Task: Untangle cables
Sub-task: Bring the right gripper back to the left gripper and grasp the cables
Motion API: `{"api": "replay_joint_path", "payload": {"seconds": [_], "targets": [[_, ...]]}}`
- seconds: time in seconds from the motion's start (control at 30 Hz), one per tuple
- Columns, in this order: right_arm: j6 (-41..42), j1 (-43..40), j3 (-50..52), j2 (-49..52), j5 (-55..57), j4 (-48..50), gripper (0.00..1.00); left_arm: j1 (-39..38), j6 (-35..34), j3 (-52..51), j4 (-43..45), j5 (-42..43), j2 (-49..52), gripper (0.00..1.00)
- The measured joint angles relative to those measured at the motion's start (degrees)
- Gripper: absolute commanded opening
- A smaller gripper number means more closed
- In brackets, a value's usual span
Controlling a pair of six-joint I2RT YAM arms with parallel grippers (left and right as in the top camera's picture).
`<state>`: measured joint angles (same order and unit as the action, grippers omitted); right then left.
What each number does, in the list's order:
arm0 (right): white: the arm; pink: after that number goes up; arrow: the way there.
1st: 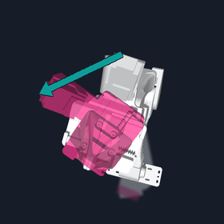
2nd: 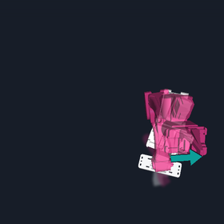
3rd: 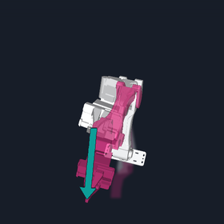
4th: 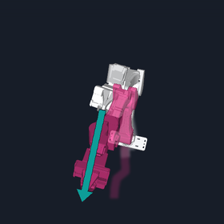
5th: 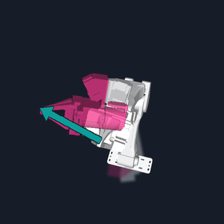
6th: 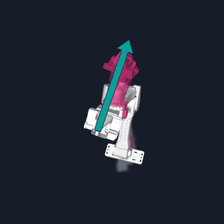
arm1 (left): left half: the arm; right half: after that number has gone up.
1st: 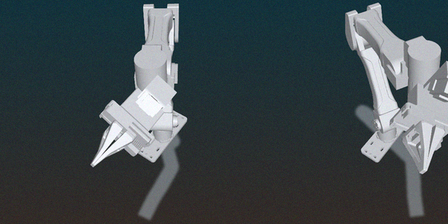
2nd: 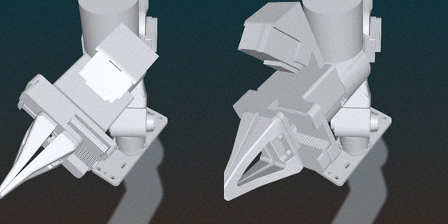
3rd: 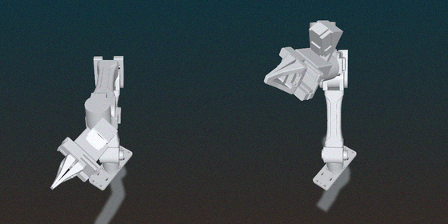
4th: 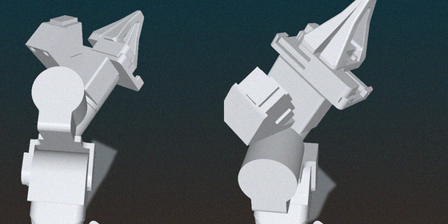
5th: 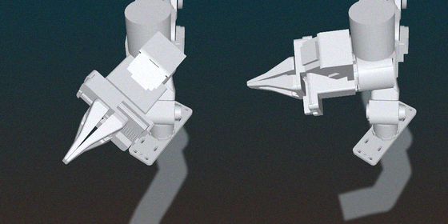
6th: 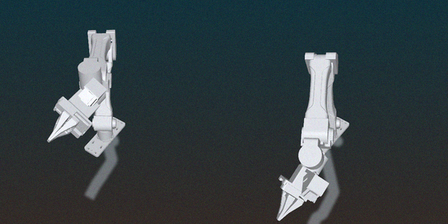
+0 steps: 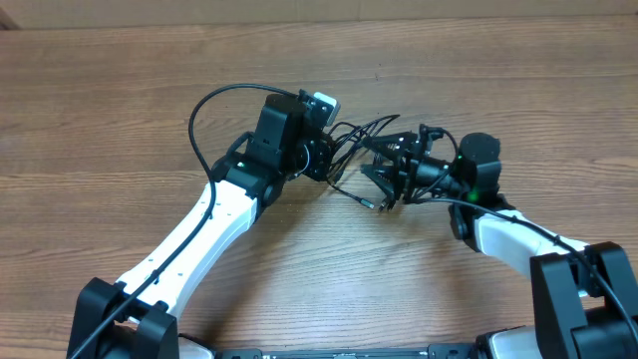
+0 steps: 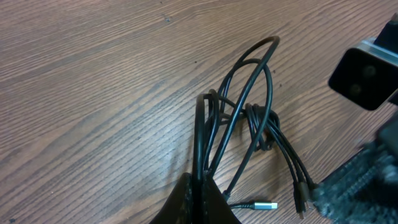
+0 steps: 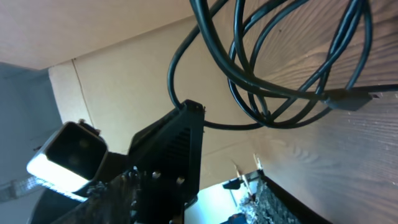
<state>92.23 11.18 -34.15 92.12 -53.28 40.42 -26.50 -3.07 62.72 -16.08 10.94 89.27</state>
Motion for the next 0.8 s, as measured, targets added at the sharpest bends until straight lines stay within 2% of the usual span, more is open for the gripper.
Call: {"api": "replay_joint_path", "payload": {"seconds": [0.1,0.4,0.63,0.73,0.8], "targets": [[-0.3,1.7,0.0,0.0,2.9,-0.1,0.48,0.0,0.0,0.0,0.0,0.5,0.4,0.04],[-2.1,7.6,0.0,0.0,16.3,-2.2,0.48,0.0,0.0,0.0,0.0,2.4,0.9,0.04],[-3.8,9.6,0.0,0.0,25.6,-6.5,0.33,0.0,0.0,0.0,0.0,2.8,0.9,0.04],[-4.0,10.3,0.0,0.0,28.5,-6.9,0.33,0.0,0.0,0.0,0.0,3.4,0.9,0.04],[-4.2,10.6,0.0,0.0,30.2,-7.0,0.4,0.0,-0.1,0.0,0.0,4.0,0.9,0.04]]}}
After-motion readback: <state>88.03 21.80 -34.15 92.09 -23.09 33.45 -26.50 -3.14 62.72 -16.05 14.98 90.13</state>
